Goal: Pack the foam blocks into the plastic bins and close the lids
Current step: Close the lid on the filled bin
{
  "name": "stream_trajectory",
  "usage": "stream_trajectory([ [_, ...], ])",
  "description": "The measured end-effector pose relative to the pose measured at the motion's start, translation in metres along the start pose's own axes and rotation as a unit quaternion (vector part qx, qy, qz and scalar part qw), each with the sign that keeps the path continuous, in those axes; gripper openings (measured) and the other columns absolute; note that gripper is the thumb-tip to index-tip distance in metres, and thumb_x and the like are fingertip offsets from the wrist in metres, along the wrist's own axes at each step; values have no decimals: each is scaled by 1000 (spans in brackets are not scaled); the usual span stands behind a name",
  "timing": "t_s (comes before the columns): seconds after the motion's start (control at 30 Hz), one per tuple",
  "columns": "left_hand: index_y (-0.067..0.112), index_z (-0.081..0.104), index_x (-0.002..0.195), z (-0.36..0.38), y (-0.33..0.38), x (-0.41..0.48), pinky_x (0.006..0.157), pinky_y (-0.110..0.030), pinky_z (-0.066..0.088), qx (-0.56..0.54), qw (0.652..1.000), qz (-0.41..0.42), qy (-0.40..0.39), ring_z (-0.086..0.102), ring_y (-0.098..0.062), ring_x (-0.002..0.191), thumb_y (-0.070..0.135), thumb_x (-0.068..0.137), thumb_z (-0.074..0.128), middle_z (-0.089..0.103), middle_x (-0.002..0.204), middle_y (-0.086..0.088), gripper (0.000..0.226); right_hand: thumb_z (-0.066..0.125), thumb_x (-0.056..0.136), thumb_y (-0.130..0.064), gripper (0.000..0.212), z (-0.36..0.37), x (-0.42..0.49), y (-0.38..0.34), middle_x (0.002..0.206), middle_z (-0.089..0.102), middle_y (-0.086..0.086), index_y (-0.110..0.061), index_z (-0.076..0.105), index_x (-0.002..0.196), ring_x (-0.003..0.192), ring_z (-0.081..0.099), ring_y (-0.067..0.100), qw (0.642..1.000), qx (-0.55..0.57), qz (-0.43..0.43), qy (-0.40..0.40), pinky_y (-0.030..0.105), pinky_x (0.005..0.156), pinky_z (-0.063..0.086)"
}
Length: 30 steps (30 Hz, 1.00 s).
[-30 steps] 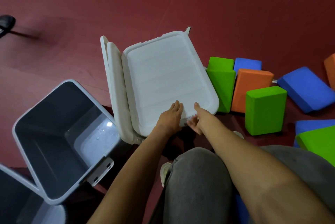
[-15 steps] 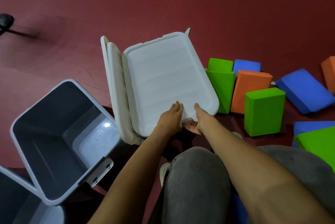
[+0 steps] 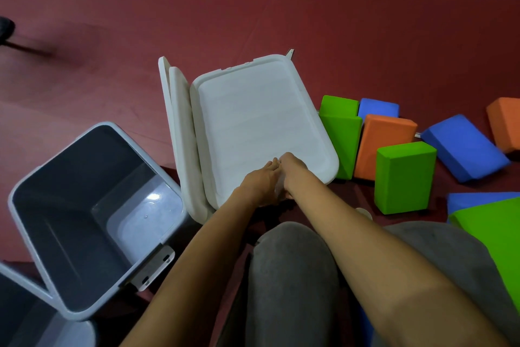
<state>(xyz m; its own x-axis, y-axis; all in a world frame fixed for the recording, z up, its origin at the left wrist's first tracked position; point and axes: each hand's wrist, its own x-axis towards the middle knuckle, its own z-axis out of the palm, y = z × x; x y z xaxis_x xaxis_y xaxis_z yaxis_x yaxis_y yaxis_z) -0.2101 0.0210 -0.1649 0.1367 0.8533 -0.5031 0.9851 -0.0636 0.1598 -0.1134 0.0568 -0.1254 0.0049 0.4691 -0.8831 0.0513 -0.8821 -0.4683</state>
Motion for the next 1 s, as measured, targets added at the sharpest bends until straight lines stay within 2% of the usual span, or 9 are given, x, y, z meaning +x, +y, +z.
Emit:
stream_trajectory([
  [0.1,22,56,134,-17,-5,7,87,-31,50,68,996,22,-58,60,-22,115,36,93,60,58,134,-4,44,59,63,-38,59,24,11,-3,123,59,10,-7,61,113,108,58,34,992,-95,-33,78,44,98,49],
  [0.2,23,39,141,-28,-16,16,74,-19,40,-43,999,29,-4,49,-10,109,26,105,39,42,140,0,36,56,88,-32,43,44,-31,-16,134,42,11,-11,55,126,123,44,33,959,-209,-149,121,43,100,44],
  [0.33,17,50,137,-36,-48,23,98,-36,45,19,998,10,51,51,-23,123,26,98,52,55,131,-4,41,37,102,-43,48,58,-5,-19,143,41,12,-12,52,136,130,44,31,897,-297,-288,153,44,105,39],
  [0.4,19,39,149,-37,-66,37,109,-46,40,-14,996,-9,93,37,-27,138,38,96,54,41,151,-5,57,29,105,-46,52,63,20,-27,155,33,12,-15,47,143,143,34,31,844,-372,-354,151,43,116,30],
  [0.47,24,23,157,-42,-82,51,119,-53,26,-54,993,-55,85,14,-30,152,49,97,49,17,165,-8,70,22,106,-50,57,67,49,-42,166,15,11,-21,34,154,154,11,31,756,-484,-417,142,44,125,11],
  [0.57,31,11,159,-47,-110,78,123,-55,7,-63,990,-71,101,-8,-28,154,44,98,52,-3,167,-2,75,13,101,-59,68,77,93,-69,168,2,10,-26,17,160,155,-6,31,647,-591,-459,147,51,124,-5],
  [0.73,25,11,160,-68,-171,121,124,-50,2,-65,970,-126,198,-6,-24,154,16,97,45,2,168,0,72,10,95,-71,78,103,147,-117,167,-10,12,-30,5,161,153,-14,36,623,-603,-474,152,59,120,-8],
  [0.87,29,9,160,-86,-216,149,123,-54,5,-57,966,-146,204,-5,-28,154,33,104,39,2,168,-2,63,14,94,-76,84,101,183,-107,167,1,16,-26,8,161,153,-1,41,582,-615,-493,199,66,118,2],
  [1.0,31,13,159,-102,-227,191,123,-55,3,-39,970,-128,201,-5,-29,154,48,105,33,4,168,-3,60,11,93,-77,85,104,190,-105,167,-2,16,-26,3,161,153,-4,42,579,-613,-497,204,66,116,3],
])
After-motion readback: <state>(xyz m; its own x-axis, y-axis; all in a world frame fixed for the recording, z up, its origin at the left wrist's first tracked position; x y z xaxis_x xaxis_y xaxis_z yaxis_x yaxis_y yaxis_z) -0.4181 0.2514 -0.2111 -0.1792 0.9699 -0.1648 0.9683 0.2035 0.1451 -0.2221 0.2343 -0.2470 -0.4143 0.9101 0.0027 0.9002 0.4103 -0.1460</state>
